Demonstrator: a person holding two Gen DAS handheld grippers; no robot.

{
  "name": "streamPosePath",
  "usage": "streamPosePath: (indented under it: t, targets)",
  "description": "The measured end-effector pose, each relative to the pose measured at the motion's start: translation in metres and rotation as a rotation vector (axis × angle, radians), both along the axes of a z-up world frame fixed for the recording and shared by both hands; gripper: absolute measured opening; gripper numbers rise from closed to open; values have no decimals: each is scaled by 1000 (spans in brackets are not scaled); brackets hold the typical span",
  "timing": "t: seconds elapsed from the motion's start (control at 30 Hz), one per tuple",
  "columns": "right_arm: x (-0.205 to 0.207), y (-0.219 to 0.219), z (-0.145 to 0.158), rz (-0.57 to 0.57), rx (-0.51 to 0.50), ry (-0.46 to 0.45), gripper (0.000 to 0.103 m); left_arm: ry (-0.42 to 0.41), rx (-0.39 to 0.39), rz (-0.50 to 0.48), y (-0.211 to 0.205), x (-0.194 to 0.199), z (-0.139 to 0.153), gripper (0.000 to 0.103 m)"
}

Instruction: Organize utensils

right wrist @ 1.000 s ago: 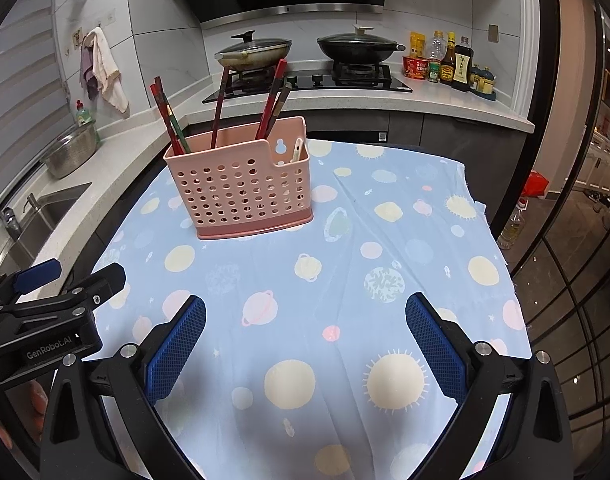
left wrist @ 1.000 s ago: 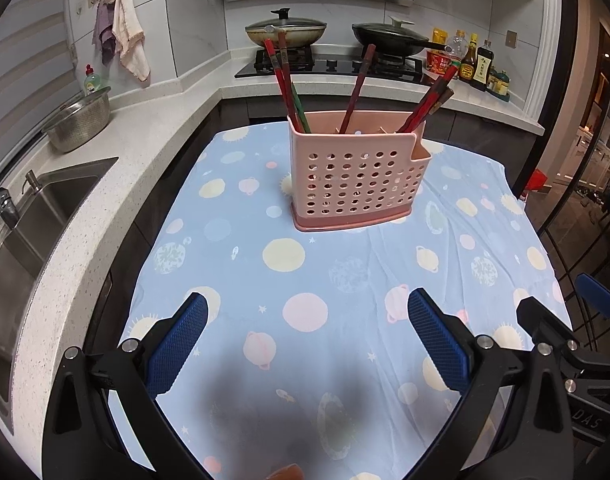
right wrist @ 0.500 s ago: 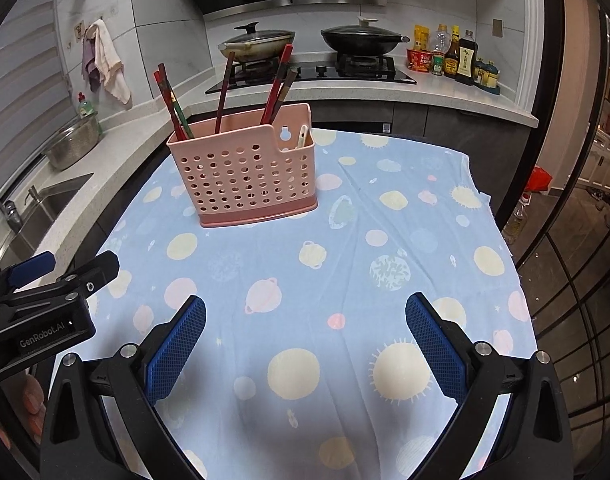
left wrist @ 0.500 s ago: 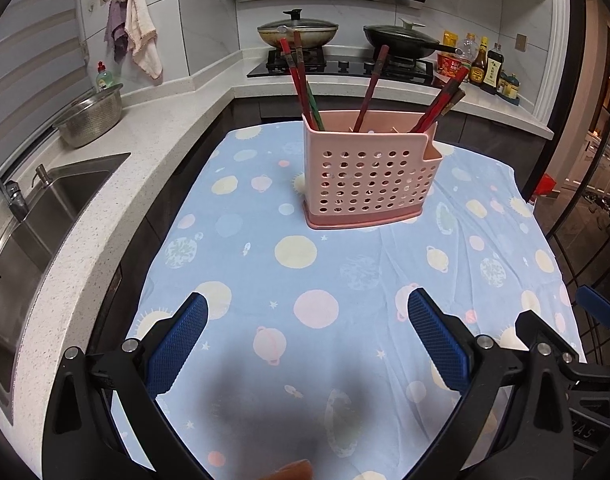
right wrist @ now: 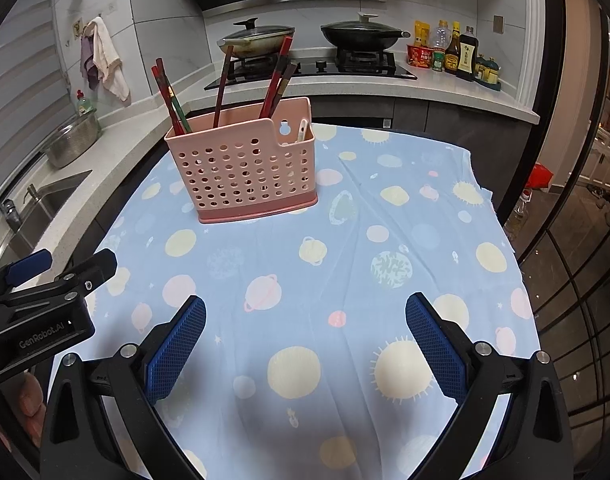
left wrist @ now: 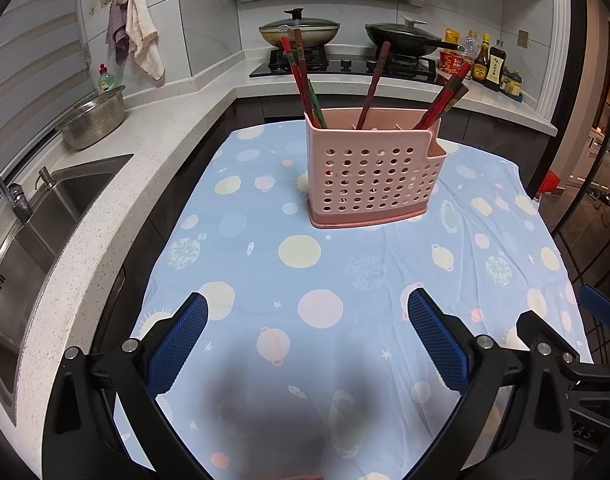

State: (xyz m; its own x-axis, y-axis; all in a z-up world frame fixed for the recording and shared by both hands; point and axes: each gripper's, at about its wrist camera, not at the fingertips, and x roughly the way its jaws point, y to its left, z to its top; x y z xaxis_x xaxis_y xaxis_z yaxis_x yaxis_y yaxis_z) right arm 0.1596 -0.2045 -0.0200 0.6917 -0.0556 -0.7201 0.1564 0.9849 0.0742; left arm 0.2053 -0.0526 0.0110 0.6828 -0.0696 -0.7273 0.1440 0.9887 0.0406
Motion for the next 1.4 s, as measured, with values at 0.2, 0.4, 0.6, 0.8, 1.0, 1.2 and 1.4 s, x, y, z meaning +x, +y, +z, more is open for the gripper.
streamPosePath:
  t: [0.2,0.4,0.6,0.8,1.0,1.2,1.4]
  targets:
    - [0,0,-1,-1,0,2,96,2,7,11,1,1,-3,96]
    - [1,-1,-2,-2,2,4,96,4,12,12,1,2,-5,96]
    - [1,-1,-3,-2,2,5,96,6,18,13,1,2,-6,96]
    - [1,-2,-4,-2,2,6,96,12,17,14,2,2,-7,96]
    - [1,-3,-4,-6,5,5,96,14,17,12,2,2,-7,96]
    - [2,-3,-6,-7,5,11,96,15,21,14,2,2,-8,96]
    - [2,-5,-6,-19,-3,12,96,11,25,18,2,3,-10,96]
